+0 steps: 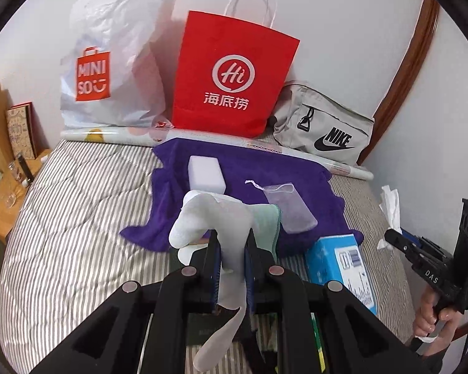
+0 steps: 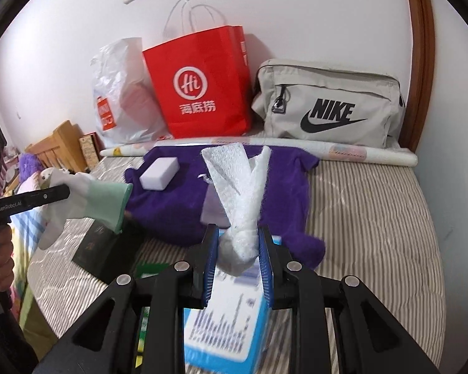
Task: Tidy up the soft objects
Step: 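Carry the white cloth and white glove over the purple towel with both tools, then open both tools to drop the glove and cloth onto the towel, withdraw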
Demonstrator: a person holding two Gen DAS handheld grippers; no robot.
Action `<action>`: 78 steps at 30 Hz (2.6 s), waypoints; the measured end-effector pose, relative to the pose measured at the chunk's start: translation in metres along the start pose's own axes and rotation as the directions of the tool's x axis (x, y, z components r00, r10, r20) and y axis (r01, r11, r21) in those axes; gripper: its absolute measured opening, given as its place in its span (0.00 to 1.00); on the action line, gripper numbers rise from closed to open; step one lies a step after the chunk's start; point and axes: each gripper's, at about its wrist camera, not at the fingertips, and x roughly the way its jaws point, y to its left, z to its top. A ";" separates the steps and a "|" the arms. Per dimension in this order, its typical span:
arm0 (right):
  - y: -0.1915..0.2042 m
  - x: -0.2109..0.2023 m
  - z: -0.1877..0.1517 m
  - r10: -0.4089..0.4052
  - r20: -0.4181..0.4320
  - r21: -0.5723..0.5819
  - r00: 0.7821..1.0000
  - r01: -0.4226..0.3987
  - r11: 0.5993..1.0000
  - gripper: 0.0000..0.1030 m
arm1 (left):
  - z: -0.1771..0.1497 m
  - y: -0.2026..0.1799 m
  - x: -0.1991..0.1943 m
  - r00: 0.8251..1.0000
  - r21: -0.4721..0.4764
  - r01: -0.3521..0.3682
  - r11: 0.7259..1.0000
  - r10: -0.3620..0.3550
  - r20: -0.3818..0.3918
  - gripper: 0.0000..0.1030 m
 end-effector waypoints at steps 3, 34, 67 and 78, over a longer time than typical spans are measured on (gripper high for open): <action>-0.004 0.010 0.010 -0.006 0.001 0.005 1.000 0.006 1.000 0.25 | 0.010 -0.005 0.013 1.000 0.015 0.022 1.000 -0.022 -0.010 0.13; -0.020 0.141 0.031 -0.028 -0.191 -0.039 0.981 0.021 0.999 0.25 | 0.057 0.006 0.143 0.994 0.136 0.016 0.991 -0.001 -0.113 0.13; -0.020 0.119 0.029 0.019 -0.195 -0.036 0.981 -0.026 0.999 0.55 | 0.045 0.023 0.114 0.987 0.116 -0.045 0.992 0.062 -0.145 0.42; -0.005 0.040 0.010 0.003 -0.091 -0.027 0.996 -0.006 1.000 0.55 | 0.013 0.011 0.037 0.992 0.103 -0.069 0.992 0.080 -0.103 0.43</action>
